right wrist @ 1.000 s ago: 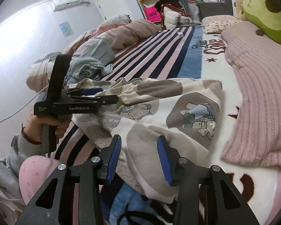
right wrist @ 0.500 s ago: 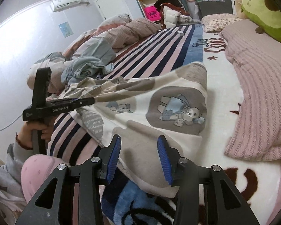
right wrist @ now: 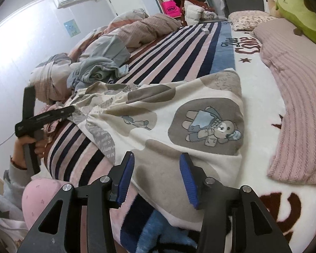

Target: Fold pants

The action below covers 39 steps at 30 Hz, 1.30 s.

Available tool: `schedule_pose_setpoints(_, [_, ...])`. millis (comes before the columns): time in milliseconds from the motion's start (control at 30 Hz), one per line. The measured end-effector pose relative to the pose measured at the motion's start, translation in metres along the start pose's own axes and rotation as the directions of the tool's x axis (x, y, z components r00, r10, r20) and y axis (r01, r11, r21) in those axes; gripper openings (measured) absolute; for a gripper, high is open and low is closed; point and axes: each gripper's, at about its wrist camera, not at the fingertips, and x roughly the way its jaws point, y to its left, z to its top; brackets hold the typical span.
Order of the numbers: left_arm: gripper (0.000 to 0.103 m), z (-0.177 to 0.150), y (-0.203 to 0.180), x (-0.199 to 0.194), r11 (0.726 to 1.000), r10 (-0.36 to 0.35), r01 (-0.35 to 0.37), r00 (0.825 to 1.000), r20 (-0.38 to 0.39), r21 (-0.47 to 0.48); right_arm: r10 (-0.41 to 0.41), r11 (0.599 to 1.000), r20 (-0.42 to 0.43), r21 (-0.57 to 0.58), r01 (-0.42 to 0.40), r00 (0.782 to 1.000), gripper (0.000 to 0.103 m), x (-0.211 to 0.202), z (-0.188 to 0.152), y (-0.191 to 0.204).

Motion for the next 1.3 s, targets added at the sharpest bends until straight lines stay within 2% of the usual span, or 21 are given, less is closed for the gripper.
schedule_pose_setpoints(167, [0.077,-0.020,0.038,0.011,0.991,-0.038,0.033,0.999,-0.038,-0.133,0.004,1.000,-0.013,-0.003,-0.004,1.000,0.041,0.011,0.009,0.009])
schedule_pose_setpoints(333, [0.078,-0.007,0.038,0.028,0.985,-0.045,0.049,0.999,0.026,-0.167,-0.006,1.000,-0.025,-0.009,0.005,1.000,0.041,0.016,0.015,0.016])
schedule_pose_setpoints(500, [0.076,0.017,0.048,0.048,0.978,0.011,0.008,0.996,0.089,-0.208,-0.025,1.000,-0.038,-0.017,0.025,0.999,0.041,0.019,0.019,0.021])
schedule_pose_setpoints(533, [0.066,0.021,0.049,0.050,0.976,0.018,0.004,0.995,0.099,-0.217,-0.029,0.999,-0.041,-0.018,0.029,0.999,0.041,0.020,0.019,0.021])
schedule_pose_setpoints(567, [0.047,0.026,0.048,0.052,0.975,0.026,0.000,0.993,0.114,-0.224,-0.035,0.999,-0.046,-0.020,0.034,0.998,0.041,0.022,0.020,0.021])
schedule_pose_setpoints(600, [0.035,0.030,0.049,0.053,0.974,0.032,-0.004,0.992,0.121,-0.225,-0.040,0.999,-0.052,-0.021,0.039,0.998,0.041,0.023,0.020,0.022])
schedule_pose_setpoints(633, [0.015,0.034,0.048,0.052,0.975,0.034,-0.005,0.991,0.129,-0.222,-0.042,0.999,-0.055,-0.022,0.041,0.998,0.041,0.024,0.021,0.022])
schedule_pose_setpoints(733, [0.009,0.042,0.028,0.033,0.989,0.025,0.007,0.977,0.213,-0.146,-0.045,0.999,-0.055,-0.020,0.044,0.997,0.041,0.023,0.020,0.021])
schedule_pose_setpoints(833, [0.008,0.053,-0.008,0.004,0.999,-0.031,0.041,0.953,0.303,-0.026,-0.039,0.999,-0.033,-0.004,0.039,0.999,0.041,0.017,0.020,0.019])
schedule_pose_setpoints(933, [0.008,0.062,-0.056,-0.022,0.990,-0.118,0.081,0.929,0.351,0.117,-0.025,1.000,-0.001,0.002,0.025,1.000,0.041,0.007,0.017,0.015])
schedule_pose_setpoints(1000, [0.008,0.062,-0.100,-0.034,0.958,-0.208,0.120,0.915,0.345,0.259,-0.011,1.000,0.017,0.005,0.011,1.000,0.041,-0.001,0.014,0.013])
schedule_pose_setpoints(1033, [0.008,0.060,-0.126,-0.036,0.930,-0.256,0.140,0.911,0.323,0.341,-0.001,1.000,0.033,0.008,0.001,0.999,0.041,-0.007,0.012,0.011])
schedule_pose_setpoints(1067, [0.008,0.056,-0.153,-0.035,0.890,-0.306,0.171,0.911,0.277,0.422,0.003,1.000,0.043,0.009,-0.003,0.999,0.041,-0.011,0.010,0.010])
schedule_pose_setpoints(1133, [0.008,0.046,-0.194,-0.023,0.813,-0.381,0.249,0.911,0.157,0.527,0.006,1.000,0.069,0.013,-0.007,0.998,0.041,-0.023,0.006,0.006])
schedule_pose_setpoints(1167, [0.008,0.036,-0.220,-0.009,0.755,-0.410,0.312,0.911,0.043,0.577,0.006,1.000,0.078,0.017,-0.008,0.997,0.041,-0.029,0.003,0.003])
schedule_pose_setpoints(1200, [0.008,0.028,-0.234,0.002,0.723,-0.410,0.340,0.912,-0.023,0.601,0.005,1.000,0.085,0.021,-0.007,0.996,0.041,-0.033,0.000,0.001])
schedule_pose_setpoints(1267, [0.008,0.004,-0.261,0.029,0.657,-0.360,0.369,0.920,-0.157,0.658,-0.010,0.999,0.095,0.031,0.007,0.995,0.041,-0.044,-0.008,-0.006])
schedule_pose_setpoints(1300, [0.008,-0.005,-0.268,0.039,0.636,-0.332,0.381,0.920,-0.208,0.671,-0.019,0.999,0.098,0.036,0.016,0.995,0.041,-0.048,-0.012,-0.009])
